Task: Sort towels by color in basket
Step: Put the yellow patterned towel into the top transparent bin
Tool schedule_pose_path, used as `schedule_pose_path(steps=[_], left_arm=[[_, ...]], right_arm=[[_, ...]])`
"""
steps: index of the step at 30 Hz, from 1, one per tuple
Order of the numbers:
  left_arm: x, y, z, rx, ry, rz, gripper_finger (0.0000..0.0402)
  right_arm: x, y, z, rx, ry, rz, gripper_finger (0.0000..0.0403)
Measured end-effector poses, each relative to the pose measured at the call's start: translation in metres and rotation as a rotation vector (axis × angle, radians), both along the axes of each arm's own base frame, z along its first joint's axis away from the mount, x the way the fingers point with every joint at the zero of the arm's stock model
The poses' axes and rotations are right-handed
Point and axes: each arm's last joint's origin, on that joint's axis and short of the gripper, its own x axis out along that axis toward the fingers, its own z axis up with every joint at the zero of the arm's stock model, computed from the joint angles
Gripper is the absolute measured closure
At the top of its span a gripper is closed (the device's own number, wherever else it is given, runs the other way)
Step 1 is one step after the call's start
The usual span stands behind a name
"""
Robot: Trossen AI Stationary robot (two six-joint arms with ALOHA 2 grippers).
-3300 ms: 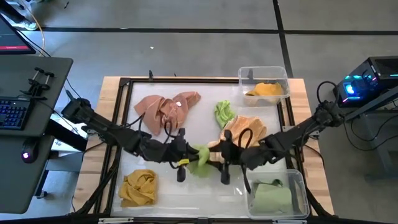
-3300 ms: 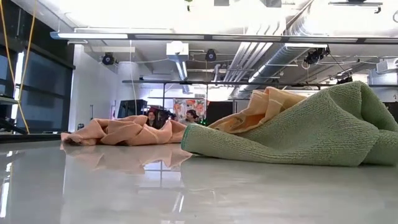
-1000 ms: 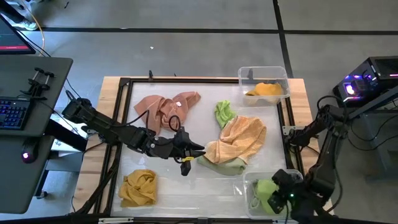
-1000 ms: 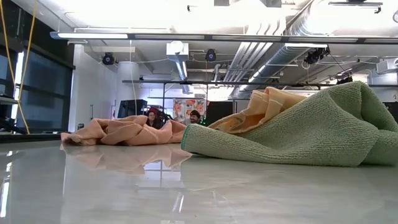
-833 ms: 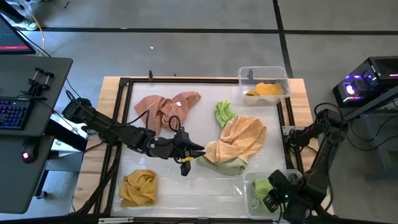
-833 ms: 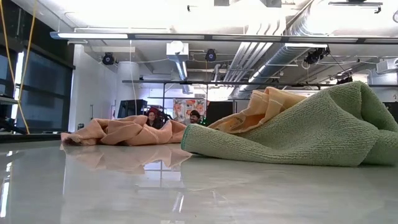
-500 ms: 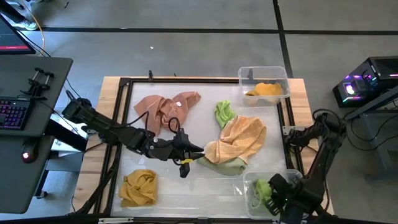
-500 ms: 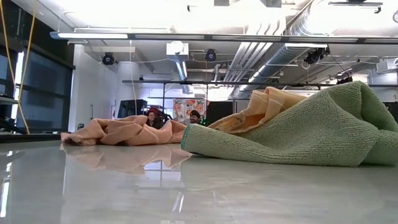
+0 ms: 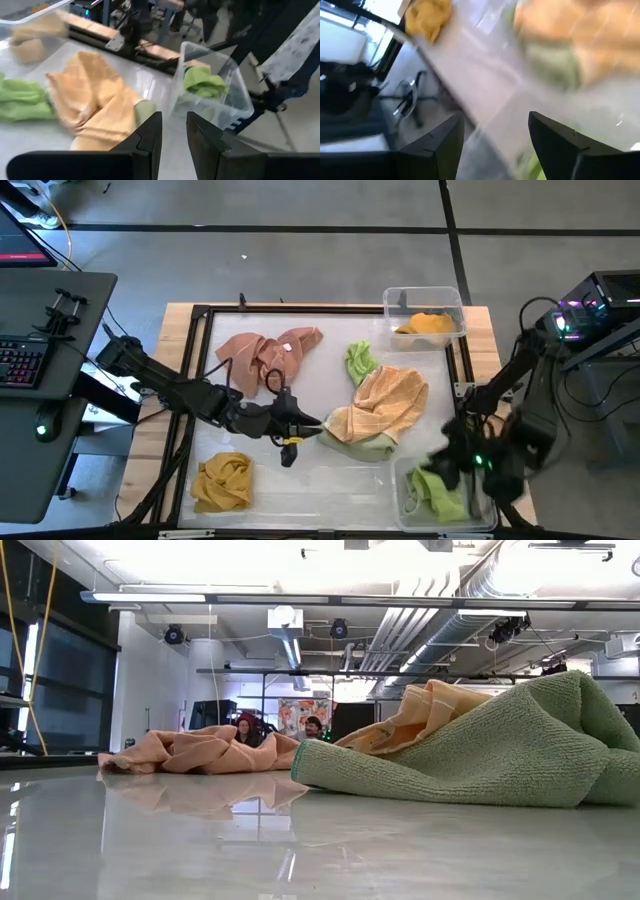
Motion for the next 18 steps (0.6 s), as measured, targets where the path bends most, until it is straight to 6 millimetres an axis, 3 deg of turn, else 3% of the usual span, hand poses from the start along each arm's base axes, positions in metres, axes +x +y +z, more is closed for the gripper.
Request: schedule_pose_path(steps=[9,13,18], left_arm=[[-0.053,0.045,0.017,0.117,0.219,0.104,0.0323],[-0.077,0.065,0.022,0.198,0.314,0.135,0.0325],[-0.094,0.092,0.020,0.305,0.390,0.156,0.0340]], right_arm=[[0.069,-0.076,-0.010,-0.389,0.159,0.088,0.0185],[0.096,-0.122,-0.022,-0.318,0.321,0.067,0.0164],[0.133,-0.171,-0.044,-0.284,0.407,0.163,0.0127]])
